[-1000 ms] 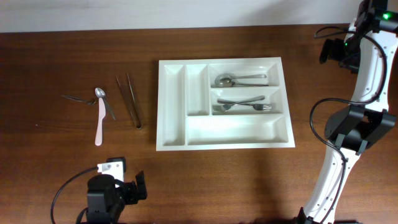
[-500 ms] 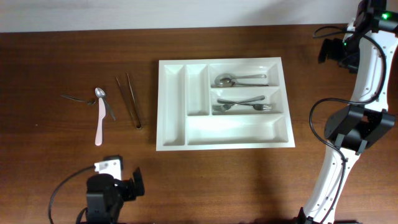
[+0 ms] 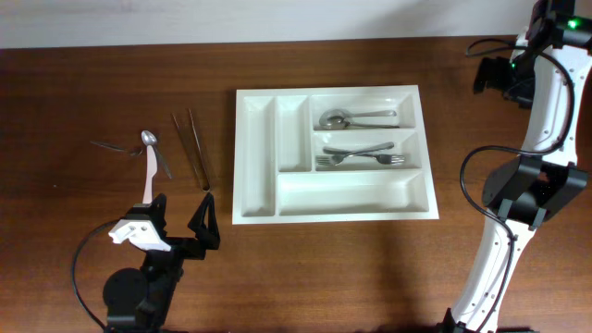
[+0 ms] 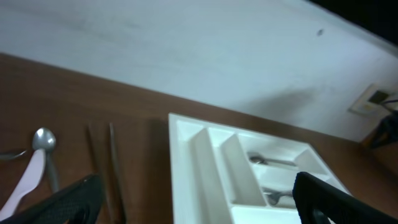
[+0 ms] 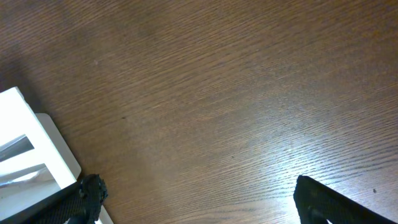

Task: Pack container
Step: 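Move the left gripper down onto the metal tongs and grasp them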

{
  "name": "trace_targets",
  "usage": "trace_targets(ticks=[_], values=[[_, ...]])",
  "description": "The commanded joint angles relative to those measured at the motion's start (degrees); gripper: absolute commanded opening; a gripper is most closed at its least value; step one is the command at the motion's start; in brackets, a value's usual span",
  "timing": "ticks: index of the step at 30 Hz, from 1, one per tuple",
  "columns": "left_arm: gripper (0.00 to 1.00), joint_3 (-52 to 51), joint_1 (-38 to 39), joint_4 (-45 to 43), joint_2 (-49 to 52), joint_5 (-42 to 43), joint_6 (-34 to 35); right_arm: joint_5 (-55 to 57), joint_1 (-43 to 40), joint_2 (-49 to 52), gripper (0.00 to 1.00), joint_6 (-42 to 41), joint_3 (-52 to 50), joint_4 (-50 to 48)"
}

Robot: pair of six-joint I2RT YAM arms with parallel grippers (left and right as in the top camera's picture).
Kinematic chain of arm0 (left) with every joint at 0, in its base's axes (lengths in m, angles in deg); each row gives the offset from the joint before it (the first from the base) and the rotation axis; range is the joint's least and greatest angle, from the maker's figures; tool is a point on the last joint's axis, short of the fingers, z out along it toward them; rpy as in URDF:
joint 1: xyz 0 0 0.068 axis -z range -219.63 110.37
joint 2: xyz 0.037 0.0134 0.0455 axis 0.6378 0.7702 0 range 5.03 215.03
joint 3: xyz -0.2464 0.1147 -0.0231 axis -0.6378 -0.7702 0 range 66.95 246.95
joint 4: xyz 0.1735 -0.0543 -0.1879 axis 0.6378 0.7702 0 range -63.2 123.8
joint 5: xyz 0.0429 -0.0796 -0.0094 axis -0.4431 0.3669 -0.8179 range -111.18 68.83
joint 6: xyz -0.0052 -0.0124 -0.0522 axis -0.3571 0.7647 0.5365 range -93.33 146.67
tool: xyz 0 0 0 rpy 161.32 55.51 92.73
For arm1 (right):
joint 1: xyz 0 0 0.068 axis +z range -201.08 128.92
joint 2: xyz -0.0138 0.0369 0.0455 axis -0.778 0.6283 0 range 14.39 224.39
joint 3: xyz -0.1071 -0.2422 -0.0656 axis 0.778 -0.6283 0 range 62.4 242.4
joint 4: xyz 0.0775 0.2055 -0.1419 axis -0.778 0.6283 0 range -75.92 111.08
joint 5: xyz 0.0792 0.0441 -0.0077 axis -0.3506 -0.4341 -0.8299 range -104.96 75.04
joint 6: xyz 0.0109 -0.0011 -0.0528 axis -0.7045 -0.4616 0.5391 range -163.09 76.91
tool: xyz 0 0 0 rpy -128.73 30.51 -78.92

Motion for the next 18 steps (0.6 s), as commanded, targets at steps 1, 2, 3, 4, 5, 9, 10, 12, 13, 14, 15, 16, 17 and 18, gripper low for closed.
trace_targets(ticks=[1,2,3,4,5,9,10,12,13,14,15,16,17,18], values=[[0.99,1.68,-0.15,-0.31,1.55,2.45,1.42,-0.57,0.22,-1.07,0.99,0.39,0.85,0.0],[0.99,2.64,-0.15,-0.31,2.99,2.43,1.38,-0.57,0.22,-1.07,0.99,0.39,0.85,0.0],[0.99,3.98,-0.15,-0.33,4.96,2.45,0.66,-0.57,0.22,-1.07,0.99,0.39,0.85,0.0],[0.99,5.88,-0.15,-0.07,7.56,2.45,-0.28,-0.57,0.22,-1.07,0.99,0.39,0.85,0.0],[0.99,8.33,-0.15,0.66,10.51,2.43,-1.46,-0.57,0.22,-1.07,0.99,0.39,0.85,0.0],[0.99,23.41,-0.22,8.02,26.53,1.66,-6.78,-0.57,0.22,-1.07,0.99,0.39,0.85,0.0],[0.99,25.81,-0.22,9.53,28.94,1.05,-7.21,-0.57,0.22,-1.07,0.99,0.39,0.85,0.0],[0.99,32.81,-0.22,14.8,35.5,-1.7,-7.41,-0.57,0.22,-1.07,0.99,0.39,0.85,0.0],[0.99,37.24,-0.22,18.62,39.54,-4.04,-7.52,-0.57,0.22,-1.07,0.99,0.39,0.85,0.0],[0.99,40.44,-0.22,21.53,42.36,-5.68,-7.69,-0.57,0.22,-1.07,0.99,0.39,0.85,0.0],[0.99,44.89,-0.22,25.68,46.38,-7.76,-7.69,-0.57,0.22,-1.07,0.99,0.39,0.85,0.0],[0.99,48.68,-0.22,29.27,49.92,-8.85,-7.74,-0.57,0.22,-1.07,0.99,0.39,0.85,0.0],[0.99,52.17,-0.2,32.52,53.29,-8.94,-8.92,-0.57,0.22,-1.07,0.99,0.39,0.85,0.0],[0.99,54.55,-0.2,34.77,55.54,-8.92,-9.73,-0.57,0.22,-1.07,0.99,0.39,0.85,0.0]])
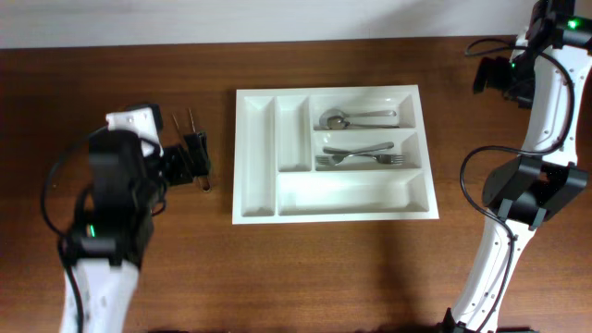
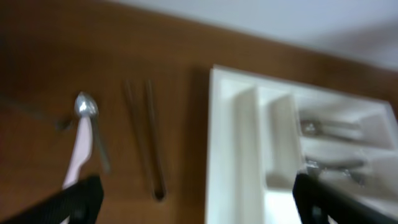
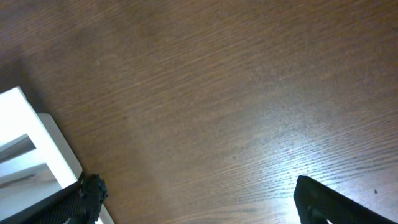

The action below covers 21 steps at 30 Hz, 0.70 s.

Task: Pack container
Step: 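Move the left gripper down onto the metal tongs and grasp them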

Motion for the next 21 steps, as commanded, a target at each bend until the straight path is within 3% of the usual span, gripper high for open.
trace_targets(ticks=[1,12,13,14,21], values=[[0.99,10.82,-0.2,6.91,10.25,-3.91,-3.56,-0.37,0.22,-1.07,0.99,0.44,0.85,0.04],[0.97,11.93,-0.13,12.37,23.63,21.55,-2.47,-0.37,0.22,-1.07,0.99,0.44,0.85,0.04],[0.93,11.93,-0.11,11.91,24.76,20.9,0.15,-0.37,0.22,-1.07,0.99,0.44,0.85,0.04],[0.84,11.93,-0.11,11.04,26.32,18.56,3.67,-0.37,0.22,-1.07,0.99,0.44,0.85,0.04],[0.83,11.93,-0.11,10.05,32.41,4.39,20.33,-0.37,0.22,-1.07,0.99,0.44,0.85,0.04]])
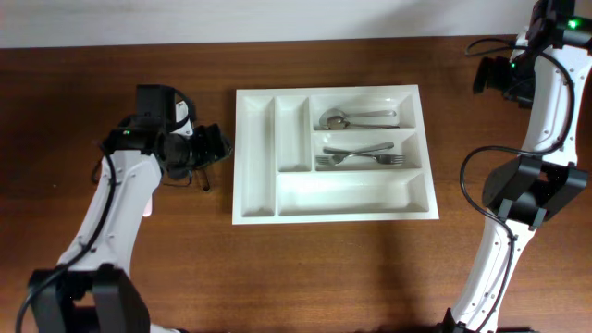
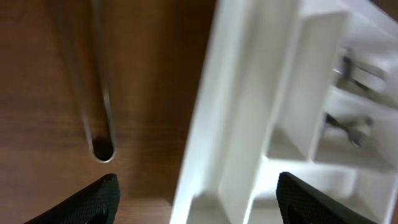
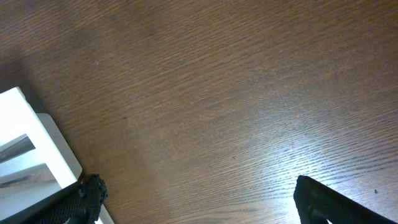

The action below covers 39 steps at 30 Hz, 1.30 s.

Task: Pack container
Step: 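Move the left gripper down onto the metal tongs and grasp them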

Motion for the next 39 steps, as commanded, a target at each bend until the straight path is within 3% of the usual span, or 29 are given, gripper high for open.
trace_targets(ticks=[1,7,23,28,31,33,36,37,39], values=[[0.83,0.76,-0.11,-0.33,3.28,-8.09,11.72,-0.35,0.22,-1.07,0.99,0.44,0.85,0.07],[0.83,0.76,-0.11,-1.46,7.08,-12.83,19.19,-0.35,0.22,-1.07,0.99,0.44,0.85,0.07],[0.82,0.76,-0.13,-3.28,17.05,-17.25,16.33,-0.35,0.22,-1.07,0.99,0.44,0.85,0.07],[0.74,0.76,-0.15,-3.15,19.21,-17.22,15.69,-0.35,0.22,-1.07,0.99,0.44,0.85,0.07],[0.74,0.76,-0.15,-2.99,19.47,-17.27,15.69,-0.35,0.22,-1.07,0.99,0.44,0.85,0.07],[0.68,0.76,-0.15,-3.06,19.47,-17.29,15.72,-0.35,0.22,-1.07,0.99,0.44,0.85,0.07],[0.49,0.76,-0.15,-2.8,19.47,-18.01,15.72,-0.35,0.22,-1.07,0.99,0.44,0.85,0.07],[0.33,0.76,-0.15,-2.19,19.47,-18.56,15.72,-0.35,0.22,-1.07,0.99,0.44,0.85,0.07],[0.25,0.76,-0.15,-1.38,19.47,-18.58,15.72,-0.35,0.22,-1.07,0.99,0.44,0.85,0.07]])
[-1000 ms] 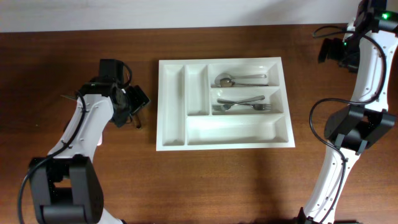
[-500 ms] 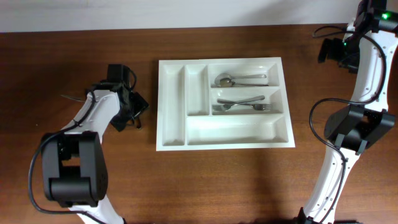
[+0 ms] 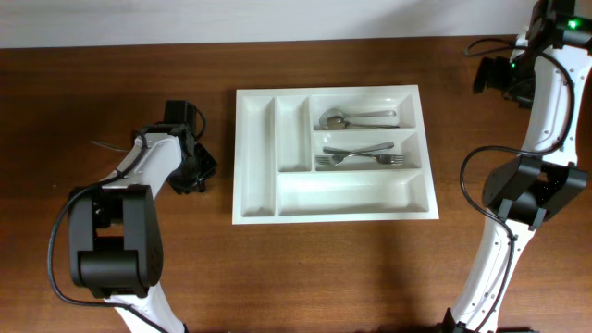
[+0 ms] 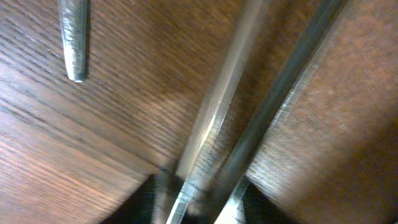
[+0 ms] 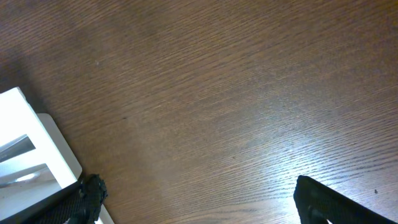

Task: Pack container
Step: 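Move the left gripper down onto the metal tongs and grasp them, then lift the tongs with the left gripper and carry them over the tray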

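The white cutlery tray point(image 3: 257, 157) lies mid-table, holding a spoon point(image 3: 347, 118) and forks point(image 3: 361, 157) in its right compartments. My left gripper point(image 3: 191, 174) is down at the table just left of the tray. In the left wrist view, two metal chopsticks point(image 4: 217, 124) run diagonally, very close and blurred. My left gripper point(image 4: 208, 202) has its dark fingers point(image 4: 155, 199) pressed in on both sides of them. My right gripper point(image 5: 199, 205) hangs open over bare table at the far right, past the tray's corner point(image 5: 37, 143).
A thin grey utensil handle point(image 3: 97, 144) pokes out left of my left arm, and a metal handle tip point(image 4: 74, 37) lies beside the chopsticks. The right arm's base and cables point(image 3: 518, 194) stand along the table's right edge.
My left gripper has dropped from beside the tray's left edge onto the chopsticks' near end, and its fingers have come in around them. The right arm is unchanged.
My left gripper was open, low at the front left of the table, facing the tray. It was then open above the spoons and chopsticks, then over the chopsticks' near end by the tray. Now it is down, gripping them. The right arm stayed still.
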{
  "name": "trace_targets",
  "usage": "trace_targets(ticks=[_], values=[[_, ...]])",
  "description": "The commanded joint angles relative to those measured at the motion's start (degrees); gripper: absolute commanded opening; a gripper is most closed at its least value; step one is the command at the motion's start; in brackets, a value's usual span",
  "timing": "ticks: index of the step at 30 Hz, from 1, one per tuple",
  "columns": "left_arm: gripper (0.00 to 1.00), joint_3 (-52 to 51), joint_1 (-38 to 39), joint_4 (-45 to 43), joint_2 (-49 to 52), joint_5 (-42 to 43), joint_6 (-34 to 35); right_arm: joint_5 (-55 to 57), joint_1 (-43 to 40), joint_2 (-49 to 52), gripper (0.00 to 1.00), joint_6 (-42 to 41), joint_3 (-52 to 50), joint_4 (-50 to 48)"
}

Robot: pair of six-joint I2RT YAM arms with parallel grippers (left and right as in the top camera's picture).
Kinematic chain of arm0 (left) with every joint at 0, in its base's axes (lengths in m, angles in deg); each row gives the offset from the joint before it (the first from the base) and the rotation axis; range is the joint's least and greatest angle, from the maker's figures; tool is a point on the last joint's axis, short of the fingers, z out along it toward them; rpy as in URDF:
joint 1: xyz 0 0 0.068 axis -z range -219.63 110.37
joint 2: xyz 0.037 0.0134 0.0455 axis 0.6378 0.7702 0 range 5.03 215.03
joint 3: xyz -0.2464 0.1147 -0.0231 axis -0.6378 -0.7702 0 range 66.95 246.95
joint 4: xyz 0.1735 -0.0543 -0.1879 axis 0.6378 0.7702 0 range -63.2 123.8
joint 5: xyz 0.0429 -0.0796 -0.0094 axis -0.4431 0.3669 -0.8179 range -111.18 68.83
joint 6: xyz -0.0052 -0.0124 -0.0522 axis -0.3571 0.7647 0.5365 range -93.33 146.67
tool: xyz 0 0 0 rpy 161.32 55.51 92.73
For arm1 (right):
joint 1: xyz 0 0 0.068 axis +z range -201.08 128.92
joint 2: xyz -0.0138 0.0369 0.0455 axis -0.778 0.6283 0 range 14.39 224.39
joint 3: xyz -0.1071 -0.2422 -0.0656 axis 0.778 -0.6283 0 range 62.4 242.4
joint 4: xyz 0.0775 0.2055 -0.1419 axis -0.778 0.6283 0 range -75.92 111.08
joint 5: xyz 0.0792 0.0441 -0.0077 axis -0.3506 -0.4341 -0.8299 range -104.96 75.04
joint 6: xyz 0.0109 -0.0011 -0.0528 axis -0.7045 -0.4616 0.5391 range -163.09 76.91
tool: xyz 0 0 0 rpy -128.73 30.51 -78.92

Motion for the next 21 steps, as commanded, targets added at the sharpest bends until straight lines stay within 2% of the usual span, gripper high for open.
trace_targets(ticks=[1,8,14,21], values=[[0.22,0.76,-0.15,1.36,0.55,-1.68,-0.13,-0.35,0.22,-1.07,0.99,0.39,0.85,0.07],[0.02,0.76,-0.09,2.58,0.55,-2.8,-0.11,-0.35,0.22,-1.07,0.99,0.39,0.85,0.07],[0.02,0.79,-0.11,2.56,0.55,-3.26,-0.17,-0.35,0.22,-1.07,0.99,0.39,0.85,0.07],[0.02,7.39,-0.15,3.13,0.55,-3.41,-11.43,-0.35,0.22,-1.07,0.99,0.39,0.85,0.07]])
